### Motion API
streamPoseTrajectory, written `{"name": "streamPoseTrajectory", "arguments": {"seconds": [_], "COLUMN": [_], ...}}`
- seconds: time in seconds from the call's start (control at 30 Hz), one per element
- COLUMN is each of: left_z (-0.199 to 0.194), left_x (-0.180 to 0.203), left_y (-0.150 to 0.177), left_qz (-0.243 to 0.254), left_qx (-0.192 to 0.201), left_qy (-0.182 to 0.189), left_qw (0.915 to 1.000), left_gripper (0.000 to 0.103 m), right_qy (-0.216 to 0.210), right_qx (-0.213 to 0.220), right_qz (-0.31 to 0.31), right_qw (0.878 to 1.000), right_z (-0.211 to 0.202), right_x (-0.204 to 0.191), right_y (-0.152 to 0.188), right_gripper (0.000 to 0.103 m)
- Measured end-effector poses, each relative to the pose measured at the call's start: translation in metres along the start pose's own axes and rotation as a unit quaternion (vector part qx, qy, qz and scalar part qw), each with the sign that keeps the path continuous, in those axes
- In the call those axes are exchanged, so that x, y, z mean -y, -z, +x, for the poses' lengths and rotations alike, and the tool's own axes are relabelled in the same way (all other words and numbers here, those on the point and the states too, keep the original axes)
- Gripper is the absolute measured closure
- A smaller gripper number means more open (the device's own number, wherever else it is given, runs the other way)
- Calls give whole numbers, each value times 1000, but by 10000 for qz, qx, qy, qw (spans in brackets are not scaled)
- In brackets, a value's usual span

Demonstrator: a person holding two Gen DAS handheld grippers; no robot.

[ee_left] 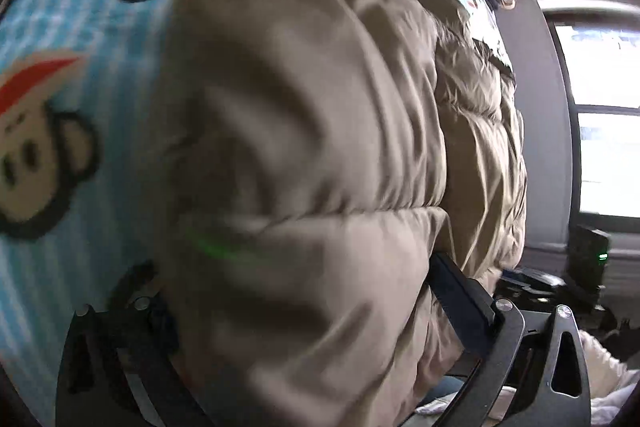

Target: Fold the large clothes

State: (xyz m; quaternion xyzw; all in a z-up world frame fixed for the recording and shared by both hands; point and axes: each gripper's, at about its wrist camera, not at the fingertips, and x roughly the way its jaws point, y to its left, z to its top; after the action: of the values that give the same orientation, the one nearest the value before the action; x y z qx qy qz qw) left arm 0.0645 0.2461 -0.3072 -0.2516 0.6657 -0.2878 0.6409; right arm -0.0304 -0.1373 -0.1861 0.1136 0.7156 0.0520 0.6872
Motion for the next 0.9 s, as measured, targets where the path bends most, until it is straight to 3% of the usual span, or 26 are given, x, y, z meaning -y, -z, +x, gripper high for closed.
{"name": "streamPoseTrajectory", "arguments": {"seconds": [0.17, 0.2, 0.23, 0.27, 0.3, 0.37, 0.47, 0.57, 0.67, 0.77, 0.9], "left_z": [10, 10, 11, 12, 13, 9, -6, -34, -53, -55, -28], "left_x": [3, 4, 6, 7, 8, 16, 36, 74, 128, 187, 260], "left_y": [-3, -4, -5, -4, -4, -3, 2, 8, 12, 12, 10], "left_qz": [197, 262, 330, 321, 226, 289, 306, 390, 685, 972, 1192], "left_qx": [-147, -174, -213, -319, -366, -347, -266, -68, 145, 241, 153], "left_qy": [62, 69, 130, 376, 549, 489, 566, 928, 1067, 985, 603], "left_qw": [9997, 9995, 9991, 9983, 9976, 9978, 9976, 9949, 9918, 9901, 9909], "left_gripper": [0, 12, 27, 54, 65, 72, 77, 77, 77, 77, 77], "right_qy": [319, 355, 380, 426, 479, 627, 751, 526, 158, -369, -1042], "right_qx": [845, 1023, 1163, 1301, 1366, 1502, 1449, 1339, 1282, 1161, 965], "right_qz": [-265, -293, -331, -403, -457, -636, -766, -567, -308, -1, 371], "right_qw": [9956, 9937, 9919, 9898, 9884, 9846, 9836, 9880, 9911, 9925, 9892], "right_z": [-33, -37, -40, -40, -38, -30, -10, 7, 15, 20, 27], "right_x": [-13, -14, -15, -17, -18, -21, -19, -7, 7, 27, 53], "right_y": [-7, -11, -15, -21, -25, -37, -52, -65, -66, -69, -75], "right_gripper": [62, 62, 70, 84, 87, 88, 91, 92, 92, 93, 96]}}
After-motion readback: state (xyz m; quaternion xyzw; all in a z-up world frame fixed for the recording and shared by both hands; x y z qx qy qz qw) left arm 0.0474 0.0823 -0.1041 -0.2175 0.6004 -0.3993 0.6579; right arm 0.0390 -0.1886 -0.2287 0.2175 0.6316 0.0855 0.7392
